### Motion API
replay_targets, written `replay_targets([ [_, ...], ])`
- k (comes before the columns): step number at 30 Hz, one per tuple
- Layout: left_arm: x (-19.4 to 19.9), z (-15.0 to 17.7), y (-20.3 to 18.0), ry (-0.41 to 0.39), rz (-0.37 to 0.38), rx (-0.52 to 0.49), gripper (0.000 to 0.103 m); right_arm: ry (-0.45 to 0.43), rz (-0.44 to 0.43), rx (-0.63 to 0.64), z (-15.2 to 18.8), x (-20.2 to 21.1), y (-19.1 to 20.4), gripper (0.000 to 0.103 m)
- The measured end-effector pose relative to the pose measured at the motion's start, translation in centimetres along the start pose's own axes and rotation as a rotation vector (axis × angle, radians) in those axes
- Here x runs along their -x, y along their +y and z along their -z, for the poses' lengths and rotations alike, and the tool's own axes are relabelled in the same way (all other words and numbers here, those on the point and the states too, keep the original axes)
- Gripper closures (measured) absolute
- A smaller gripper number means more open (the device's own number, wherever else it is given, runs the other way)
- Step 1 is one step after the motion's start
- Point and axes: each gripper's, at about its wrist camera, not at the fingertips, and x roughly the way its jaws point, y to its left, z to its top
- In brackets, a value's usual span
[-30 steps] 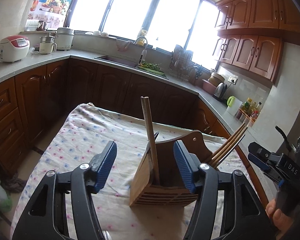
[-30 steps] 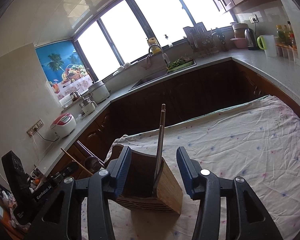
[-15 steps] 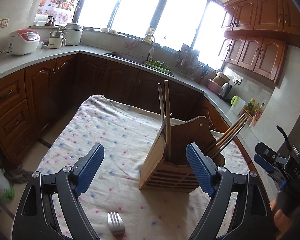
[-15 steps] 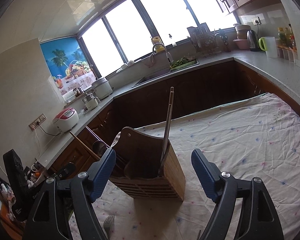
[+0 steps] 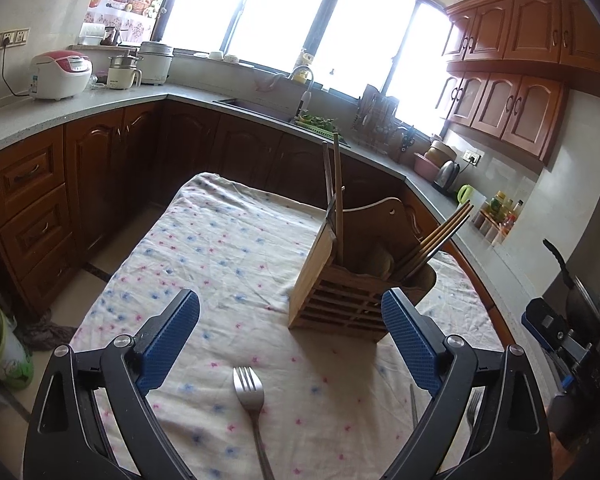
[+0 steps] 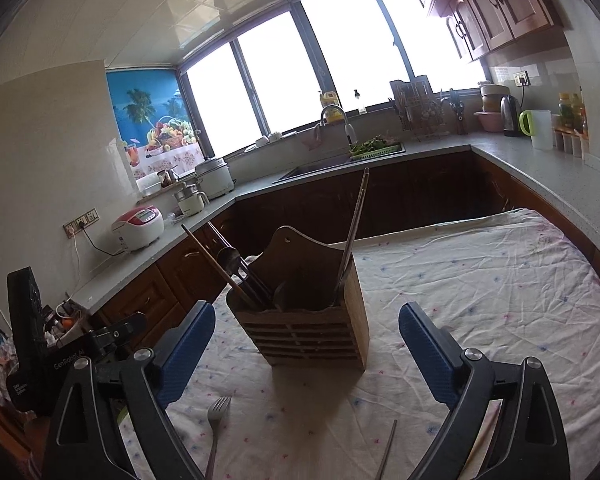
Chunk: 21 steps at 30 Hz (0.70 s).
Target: Organize utensils
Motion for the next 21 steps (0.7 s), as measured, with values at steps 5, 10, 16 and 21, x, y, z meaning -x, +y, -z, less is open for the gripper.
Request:
replay_targets([
  [5,2.5,2.2,-0.3,-0.012,-0.029,-0.043,0.008,-0.028,0.013,0.027,2.0,2.5,0.7,0.004],
  [10,5.3,3.8,-0.4,-0.036,-0.039,-0.081,0.008,-0.033,0.007,0.058,3.1,4.8,1.4,0.002],
  [16,10.0,3.9,-1.7,-0.177,-0.025,-0.153,0.000,-0.081,0.008,0.151,1.6,8.1,3.4,0.000],
  [21,11.9,6.2,-2.3,-0.270,-0.087,-0.188,0.000,-0.223,0.053,0.219,3.8,11.2,4.6,0.000],
])
